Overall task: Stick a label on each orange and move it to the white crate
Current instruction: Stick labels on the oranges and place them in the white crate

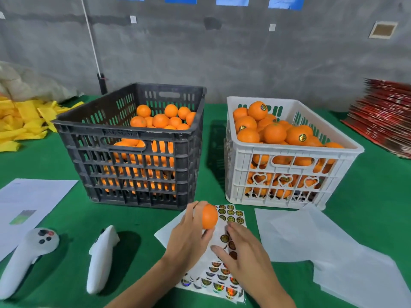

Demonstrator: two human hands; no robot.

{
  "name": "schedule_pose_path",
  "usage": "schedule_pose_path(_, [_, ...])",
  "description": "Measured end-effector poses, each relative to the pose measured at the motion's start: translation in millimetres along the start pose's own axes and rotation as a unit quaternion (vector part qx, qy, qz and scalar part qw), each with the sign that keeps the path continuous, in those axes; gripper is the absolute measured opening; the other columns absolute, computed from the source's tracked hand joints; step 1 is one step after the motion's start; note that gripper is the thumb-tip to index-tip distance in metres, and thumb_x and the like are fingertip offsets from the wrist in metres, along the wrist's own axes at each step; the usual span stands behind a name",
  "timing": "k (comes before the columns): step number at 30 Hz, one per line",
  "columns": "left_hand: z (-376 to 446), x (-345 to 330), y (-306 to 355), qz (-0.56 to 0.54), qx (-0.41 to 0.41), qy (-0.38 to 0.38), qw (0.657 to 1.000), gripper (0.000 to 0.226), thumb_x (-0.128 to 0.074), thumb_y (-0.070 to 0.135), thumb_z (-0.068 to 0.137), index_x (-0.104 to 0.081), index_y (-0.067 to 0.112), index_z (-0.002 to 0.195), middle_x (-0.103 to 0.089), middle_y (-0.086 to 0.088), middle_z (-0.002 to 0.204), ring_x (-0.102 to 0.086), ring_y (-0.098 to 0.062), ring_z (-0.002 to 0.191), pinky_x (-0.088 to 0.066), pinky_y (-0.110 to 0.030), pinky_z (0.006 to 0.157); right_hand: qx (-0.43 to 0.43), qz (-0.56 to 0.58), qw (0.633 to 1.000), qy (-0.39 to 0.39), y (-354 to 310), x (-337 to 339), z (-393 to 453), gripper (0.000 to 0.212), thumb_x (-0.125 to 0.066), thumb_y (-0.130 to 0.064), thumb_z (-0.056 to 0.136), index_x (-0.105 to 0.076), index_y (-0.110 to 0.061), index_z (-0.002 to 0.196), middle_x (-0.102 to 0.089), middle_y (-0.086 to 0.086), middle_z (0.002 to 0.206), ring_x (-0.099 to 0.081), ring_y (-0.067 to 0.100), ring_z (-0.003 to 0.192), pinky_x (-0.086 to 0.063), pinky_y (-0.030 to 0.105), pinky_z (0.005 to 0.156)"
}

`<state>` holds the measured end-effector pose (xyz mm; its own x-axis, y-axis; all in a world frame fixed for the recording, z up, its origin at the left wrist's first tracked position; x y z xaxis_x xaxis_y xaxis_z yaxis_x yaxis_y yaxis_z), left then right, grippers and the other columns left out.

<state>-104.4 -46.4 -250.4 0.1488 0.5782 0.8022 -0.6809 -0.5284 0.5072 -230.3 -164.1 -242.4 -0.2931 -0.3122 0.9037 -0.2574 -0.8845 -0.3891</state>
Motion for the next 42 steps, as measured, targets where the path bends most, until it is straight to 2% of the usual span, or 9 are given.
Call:
schedule_pose_path(5, [0.3,0.1,-3.0,-0.024,0.015,-0.004,1.0,0.068,-0.061,0.047,0.101,-0.023,0.029,0.155,-0.029,0.007,0.155,-0.054,-0.015,0.128,-0.05,-0.023,0.09,0.013,-0.013,1.0,0.009,1.9,-5.0,1.1,0.064,-0.038,-0.068,0.099,-0.056,-0.026,0.145,-0.038,-0.01,0.16,-0.032,0.01,0.147,-0.026,0.022,0.117])
schedule_pose_path(11, [-1.4,0.2,-4.3,-0.026,0.008,-0.007,1.0,0.067,-0.061,0.047,0.101,-0.023,0.03,0.155,-0.03,0.008,0.155,-0.055,-0.015,0.126,-0.048,-0.02,0.089,-0.019,0.032,0.996,0.081,2.4,-3.8,5.5,0.025,-0.058,-0.038,0.101,-0.076,-0.03,0.117,-0.059,-0.012,0.141,-0.045,0.007,0.127,-0.043,0.021,0.102])
schedule_pose_path(18, [-2.2,1.1,-4.9,-0.04,0.008,-0.004,0.999,0.066,-0.061,0.044,0.101,-0.026,0.03,0.154,-0.032,0.01,0.152,-0.054,-0.013,0.125,-0.042,-0.016,0.086,-0.013,0.011,0.999,0.028,0.5,-5.6,4.8,0.065,-0.051,-0.073,0.09,-0.065,-0.029,0.136,-0.046,-0.021,0.15,-0.032,0.0,0.137,-0.039,0.019,0.106])
schedule_pose_path(24, [-4.1,2.6,-4.7,-0.047,0.016,-0.013,0.999,0.067,-0.064,0.045,0.1,-0.026,0.031,0.154,-0.034,0.009,0.151,-0.056,-0.013,0.123,-0.042,-0.017,0.085,0.01,0.005,0.998,0.062,-2.5,-6.0,2.6,0.038,-0.058,-0.05,0.099,-0.075,-0.025,0.122,-0.058,-0.011,0.142,-0.043,0.008,0.129,-0.044,0.023,0.103])
schedule_pose_path(29, [-4.8,3.4,-4.4,-0.043,0.019,-0.017,0.999,0.068,-0.064,0.046,0.1,-0.026,0.031,0.154,-0.033,0.009,0.151,-0.056,-0.013,0.123,-0.042,-0.016,0.086,0.022,-0.045,0.991,0.127,-10.6,-2.4,0.0,0.005,-0.081,-0.028,0.085,-0.082,-0.024,0.085,-0.076,-0.009,0.107,-0.064,0.013,0.098,-0.057,0.021,0.068])
schedule_pose_path(34, [-5.8,3.7,-5.3,-0.048,0.016,-0.025,0.998,0.068,-0.064,0.046,0.099,-0.026,0.032,0.154,-0.033,0.011,0.151,-0.056,-0.012,0.122,-0.043,-0.017,0.085,-0.047,0.038,0.993,0.106,-1.2,-0.7,9.2,0.022,-0.059,-0.031,0.1,-0.078,-0.025,0.091,-0.074,-0.014,0.104,-0.061,0.008,0.096,-0.053,0.022,0.081])
schedule_pose_path(37, [-3.7,7.0,-2.3,-0.051,0.014,-0.02,0.998,0.067,-0.065,0.047,0.099,-0.027,0.036,0.153,-0.032,0.014,0.151,-0.057,-0.011,0.119,-0.045,-0.018,0.086,-0.118,0.132,0.976,0.129,7.2,20.1,28.4,0.024,-0.059,-0.029,0.101,-0.072,-0.025,0.081,-0.071,-0.008,0.083,-0.062,0.007,0.072,-0.05,0.024,0.067])
schedule_pose_path(39, [2.1,13.5,5.6,-0.071,0.003,-0.006,0.997,0.065,-0.066,0.044,0.098,-0.03,0.037,0.153,-0.033,0.016,0.151,-0.057,-0.012,0.118,-0.05,-0.024,0.09,-0.098,0.124,0.97,0.187,-3.3,37.8,43.3,0.024,-0.059,-0.024,0.101,-0.07,-0.022,0.08,-0.065,-0.007,0.075,-0.058,0.008,0.066,-0.043,0.023,0.059])
schedule_pose_path(42, [13.8,29.2,22.6,-0.126,-0.032,0.025,0.991,0.064,-0.07,0.03,0.096,-0.036,0.04,0.15,-0.037,0.015,0.148,-0.055,-0.012,0.122,-0.052,-0.031,0.094,-0.032,0.096,0.97,0.223,-35.8,52.9,56.5,0.012,-0.063,-0.022,0.098,-0.075,-0.021,0.095,-0.07,-0.008,0.093,-0.065,0.01,0.078,-0.05,0.021,0.068])
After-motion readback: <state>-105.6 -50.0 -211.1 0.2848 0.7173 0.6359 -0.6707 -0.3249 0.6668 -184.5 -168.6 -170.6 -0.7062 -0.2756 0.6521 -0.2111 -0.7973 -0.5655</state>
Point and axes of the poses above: each hand's wrist, its own z-axis towards the middle knuckle, its own x-axis out of the back of the hand, y = z × x, the point moved 4 cm from there along z, towards the middle knuckle
